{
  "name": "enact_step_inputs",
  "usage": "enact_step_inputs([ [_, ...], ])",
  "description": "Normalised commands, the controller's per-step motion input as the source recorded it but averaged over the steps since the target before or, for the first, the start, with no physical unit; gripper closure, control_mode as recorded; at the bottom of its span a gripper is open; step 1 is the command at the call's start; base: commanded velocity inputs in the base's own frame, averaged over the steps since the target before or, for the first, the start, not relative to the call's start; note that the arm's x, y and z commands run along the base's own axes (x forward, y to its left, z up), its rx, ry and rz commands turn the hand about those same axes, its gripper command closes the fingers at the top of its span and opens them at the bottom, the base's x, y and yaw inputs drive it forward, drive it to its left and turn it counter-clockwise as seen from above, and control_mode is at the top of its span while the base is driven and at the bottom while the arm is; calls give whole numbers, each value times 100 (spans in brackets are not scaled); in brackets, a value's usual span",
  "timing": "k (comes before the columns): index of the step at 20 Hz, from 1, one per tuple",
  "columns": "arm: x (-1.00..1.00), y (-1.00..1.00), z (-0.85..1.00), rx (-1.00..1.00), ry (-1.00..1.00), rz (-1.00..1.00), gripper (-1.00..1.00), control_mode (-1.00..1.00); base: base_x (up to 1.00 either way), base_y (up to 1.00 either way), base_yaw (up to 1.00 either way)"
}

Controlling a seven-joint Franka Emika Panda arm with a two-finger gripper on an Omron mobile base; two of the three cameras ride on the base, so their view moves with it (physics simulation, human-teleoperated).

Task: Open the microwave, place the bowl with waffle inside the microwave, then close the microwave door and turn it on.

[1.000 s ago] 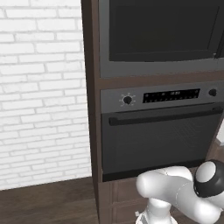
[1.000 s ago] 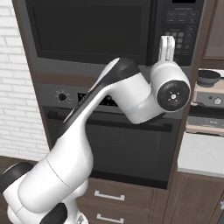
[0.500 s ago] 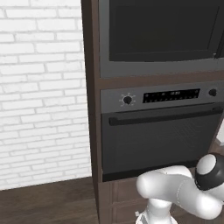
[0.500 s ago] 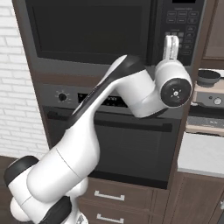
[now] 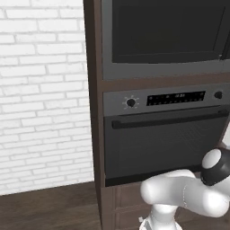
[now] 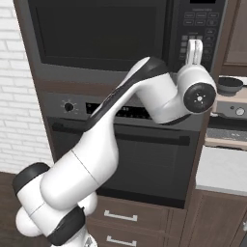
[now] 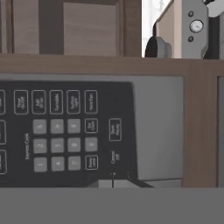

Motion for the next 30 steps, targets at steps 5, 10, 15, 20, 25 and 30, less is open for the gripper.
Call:
enact_step_inputs([
  [5,40,-6,-11,0,0,0,100,-100,0,0,0],
  [10,46,-15,-4,0,0,0,100,-100,0,0,0],
  [15,55,-18,-12,0,0,0,100,-100,0,0,0],
  [20,46,-24,-27,0,0,0,100,-100,0,0,0],
  [25,-2,-19,-22,0,-4,0,100,-100,0,0,0],
  [30,-96,0,-21,0,-5,0,100,-100,0,0,0],
])
